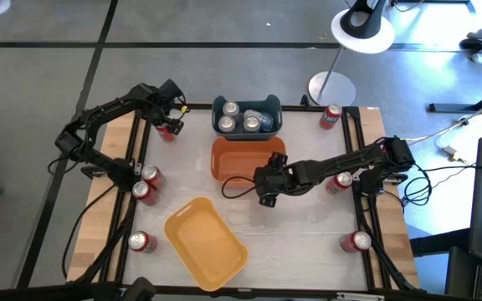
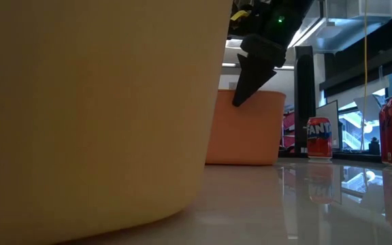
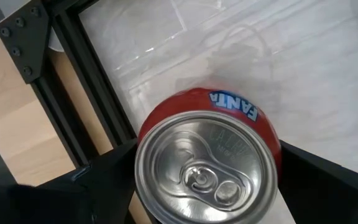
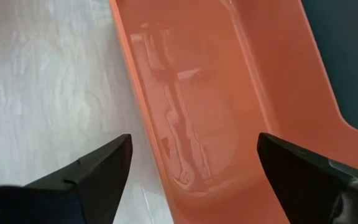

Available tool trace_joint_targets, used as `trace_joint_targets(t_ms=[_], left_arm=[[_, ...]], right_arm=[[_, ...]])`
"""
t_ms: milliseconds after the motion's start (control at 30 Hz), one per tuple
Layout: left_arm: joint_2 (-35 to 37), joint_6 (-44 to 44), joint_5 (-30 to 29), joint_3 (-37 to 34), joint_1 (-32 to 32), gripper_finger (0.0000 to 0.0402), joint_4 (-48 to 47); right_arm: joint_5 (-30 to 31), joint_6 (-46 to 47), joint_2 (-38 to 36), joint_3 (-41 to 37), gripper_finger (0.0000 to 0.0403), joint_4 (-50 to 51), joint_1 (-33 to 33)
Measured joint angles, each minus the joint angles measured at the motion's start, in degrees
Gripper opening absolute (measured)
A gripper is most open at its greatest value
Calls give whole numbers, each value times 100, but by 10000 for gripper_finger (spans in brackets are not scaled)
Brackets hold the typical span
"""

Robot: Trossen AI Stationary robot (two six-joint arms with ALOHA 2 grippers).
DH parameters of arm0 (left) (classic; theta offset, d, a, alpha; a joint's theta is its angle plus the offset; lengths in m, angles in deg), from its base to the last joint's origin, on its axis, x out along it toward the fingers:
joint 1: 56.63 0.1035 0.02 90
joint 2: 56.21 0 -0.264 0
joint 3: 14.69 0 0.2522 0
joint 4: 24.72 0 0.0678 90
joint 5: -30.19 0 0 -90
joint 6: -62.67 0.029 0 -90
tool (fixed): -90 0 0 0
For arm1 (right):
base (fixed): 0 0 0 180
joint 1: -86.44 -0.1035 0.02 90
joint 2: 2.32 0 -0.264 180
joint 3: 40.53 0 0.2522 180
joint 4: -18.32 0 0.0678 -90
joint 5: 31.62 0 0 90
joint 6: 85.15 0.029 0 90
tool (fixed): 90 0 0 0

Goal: Sort soda cans
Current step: Put the top left orange soda can into the yellow bin

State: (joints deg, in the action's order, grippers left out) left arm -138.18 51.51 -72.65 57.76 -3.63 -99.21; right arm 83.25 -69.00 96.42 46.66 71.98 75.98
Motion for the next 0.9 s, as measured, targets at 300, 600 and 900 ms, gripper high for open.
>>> trace_joint_targets(t_ms=[300, 600, 900], left_arm=[[-4, 237, 59, -9, 39, 309, 30], [348, 267, 146, 190, -175, 294, -345], [1330, -202, 66, 1156, -1536, 294, -1159]], right_arm=[[6, 2, 0, 0, 347, -2, 0], [-5, 4, 0, 0, 347, -2, 0], [-44, 4, 0, 0, 347, 7, 0]])
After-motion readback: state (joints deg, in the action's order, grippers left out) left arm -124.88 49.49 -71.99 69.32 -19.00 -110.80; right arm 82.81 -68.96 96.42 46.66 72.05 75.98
